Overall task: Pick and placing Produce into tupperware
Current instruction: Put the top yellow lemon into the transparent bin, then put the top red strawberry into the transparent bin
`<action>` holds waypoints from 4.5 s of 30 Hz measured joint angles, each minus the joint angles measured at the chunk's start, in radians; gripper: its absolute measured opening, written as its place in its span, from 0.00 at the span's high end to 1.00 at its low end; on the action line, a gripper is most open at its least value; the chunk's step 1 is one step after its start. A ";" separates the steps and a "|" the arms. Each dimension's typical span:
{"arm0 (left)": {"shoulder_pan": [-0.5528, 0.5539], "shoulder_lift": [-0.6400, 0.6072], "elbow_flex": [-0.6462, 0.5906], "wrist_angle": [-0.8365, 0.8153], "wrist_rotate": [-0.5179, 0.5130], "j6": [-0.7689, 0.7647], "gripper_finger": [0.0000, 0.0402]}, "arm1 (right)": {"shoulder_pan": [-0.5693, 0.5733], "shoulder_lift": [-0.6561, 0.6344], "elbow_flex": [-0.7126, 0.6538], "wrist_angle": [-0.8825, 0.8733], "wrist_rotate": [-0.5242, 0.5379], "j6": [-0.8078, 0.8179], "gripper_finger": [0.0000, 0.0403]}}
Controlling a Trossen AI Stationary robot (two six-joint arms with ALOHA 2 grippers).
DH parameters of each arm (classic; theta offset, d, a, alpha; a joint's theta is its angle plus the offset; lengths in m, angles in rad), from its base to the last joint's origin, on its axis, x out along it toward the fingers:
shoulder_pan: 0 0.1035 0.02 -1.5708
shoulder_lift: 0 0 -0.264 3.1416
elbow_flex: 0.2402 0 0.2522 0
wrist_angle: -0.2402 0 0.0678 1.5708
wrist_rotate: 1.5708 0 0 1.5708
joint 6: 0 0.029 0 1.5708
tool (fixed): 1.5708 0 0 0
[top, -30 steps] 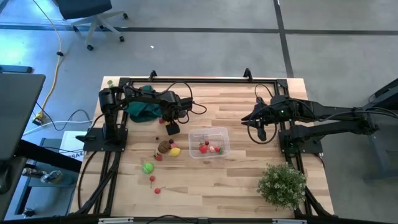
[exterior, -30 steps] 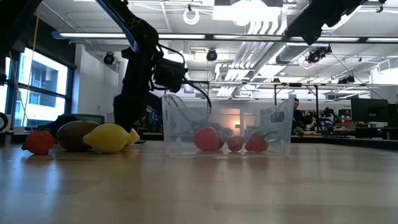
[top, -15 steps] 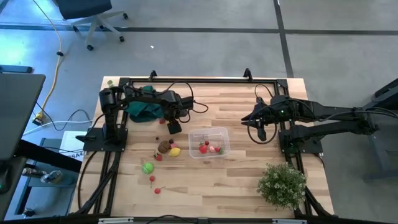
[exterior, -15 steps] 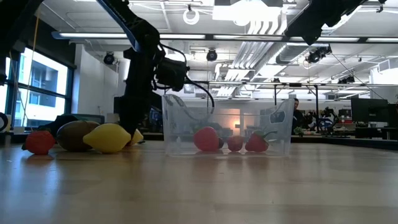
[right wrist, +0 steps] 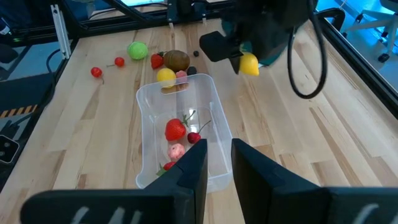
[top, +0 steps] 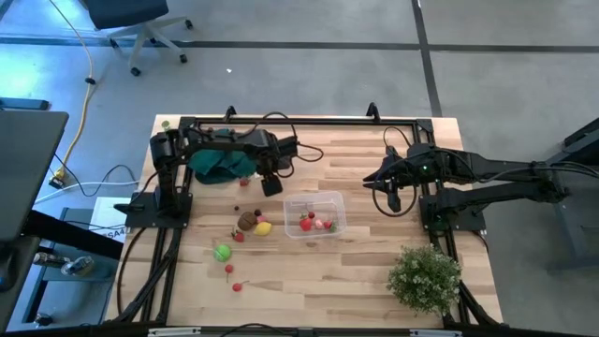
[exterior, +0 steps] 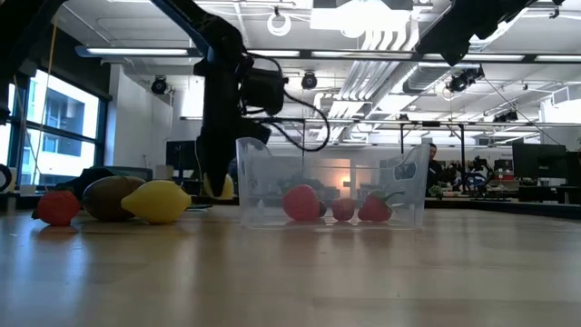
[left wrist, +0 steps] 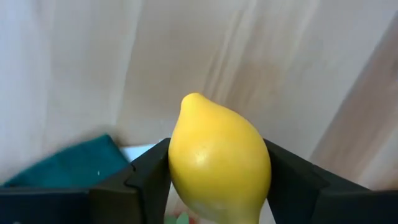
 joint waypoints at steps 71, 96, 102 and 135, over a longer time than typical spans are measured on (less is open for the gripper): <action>-0.177 -0.003 0.521 -0.110 -0.017 0.327 0.75 | 0.000 0.000 0.000 0.000 0.000 0.000 0.85; -0.177 -0.148 0.518 -0.264 -0.097 0.320 0.75 | 0.000 0.001 0.000 -0.007 0.000 0.000 0.85; -0.176 -0.210 0.518 -0.343 -0.143 0.309 0.75 | 0.000 0.000 0.000 -0.008 0.000 0.000 0.85; 0.040 -0.769 -0.502 0.071 0.001 -0.160 0.75 | 0.000 0.001 0.000 -0.012 0.000 0.000 0.85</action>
